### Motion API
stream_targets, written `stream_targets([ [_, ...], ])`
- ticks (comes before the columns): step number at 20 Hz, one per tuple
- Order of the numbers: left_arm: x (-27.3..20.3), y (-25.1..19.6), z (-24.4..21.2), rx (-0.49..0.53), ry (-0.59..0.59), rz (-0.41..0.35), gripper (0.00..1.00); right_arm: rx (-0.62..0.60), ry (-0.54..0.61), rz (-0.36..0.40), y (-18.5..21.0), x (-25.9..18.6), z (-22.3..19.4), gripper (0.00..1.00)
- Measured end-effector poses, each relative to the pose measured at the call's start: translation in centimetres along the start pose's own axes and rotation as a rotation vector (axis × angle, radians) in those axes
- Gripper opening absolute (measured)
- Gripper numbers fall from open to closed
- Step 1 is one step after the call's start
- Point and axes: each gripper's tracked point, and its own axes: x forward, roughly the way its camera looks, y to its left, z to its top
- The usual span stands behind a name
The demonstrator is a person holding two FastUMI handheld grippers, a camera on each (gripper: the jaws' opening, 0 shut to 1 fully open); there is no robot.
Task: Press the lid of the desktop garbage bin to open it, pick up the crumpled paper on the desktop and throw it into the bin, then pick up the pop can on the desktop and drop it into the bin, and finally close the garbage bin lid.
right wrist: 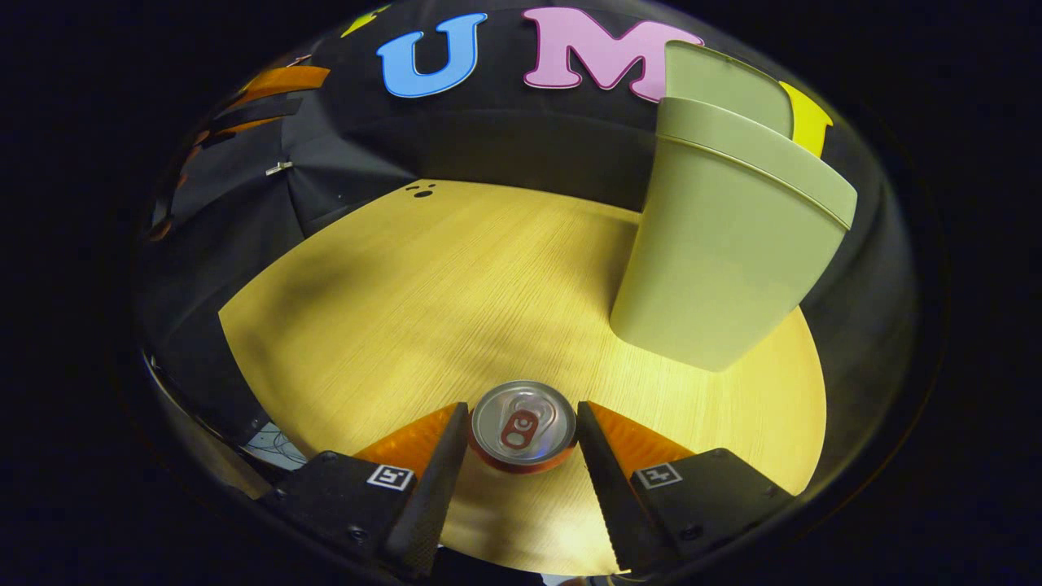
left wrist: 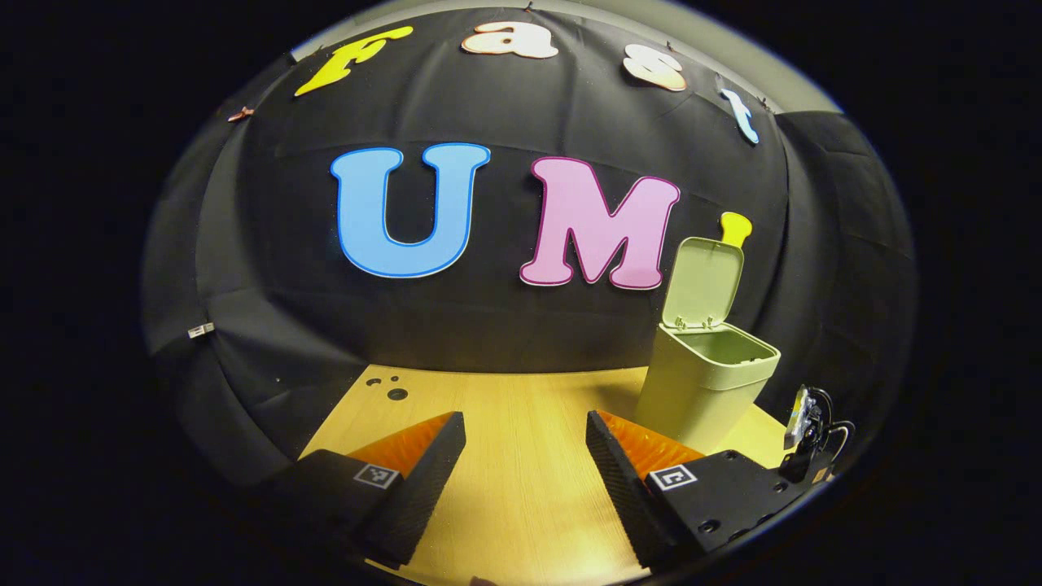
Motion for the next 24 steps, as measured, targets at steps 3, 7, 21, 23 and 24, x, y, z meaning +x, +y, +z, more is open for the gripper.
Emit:
stream_targets([
  [3,0.0,-0.3,-0.1,0.002,0.003,-0.005,0.96,-0.009,-0.006,-0.010,-0.3,-0.7,0.5,0.83],
  [7,-0.1,-0.4,-0.4,0.001,0.011,-0.006,0.96,0.014,-0.068,-0.007,-0.6,-3.1,3.3,0.82],
  [21,-0.1,-1.8,-0.5,-0.003,0.016,-0.028,0.96,-0.008,-0.475,-0.109,-6.4,-14.8,22.7,0.82],
  [23,-0.1,-2.0,-0.4,-0.003,0.014,-0.029,0.96,-0.020,-0.526,-0.134,-7.9,-15.9,25.4,0.82],
  [24,-0.2,-2.1,-0.4,-0.003,0.014,-0.031,0.96,-0.025,-0.547,-0.147,-8.7,-16.3,26.6,0.82],
])
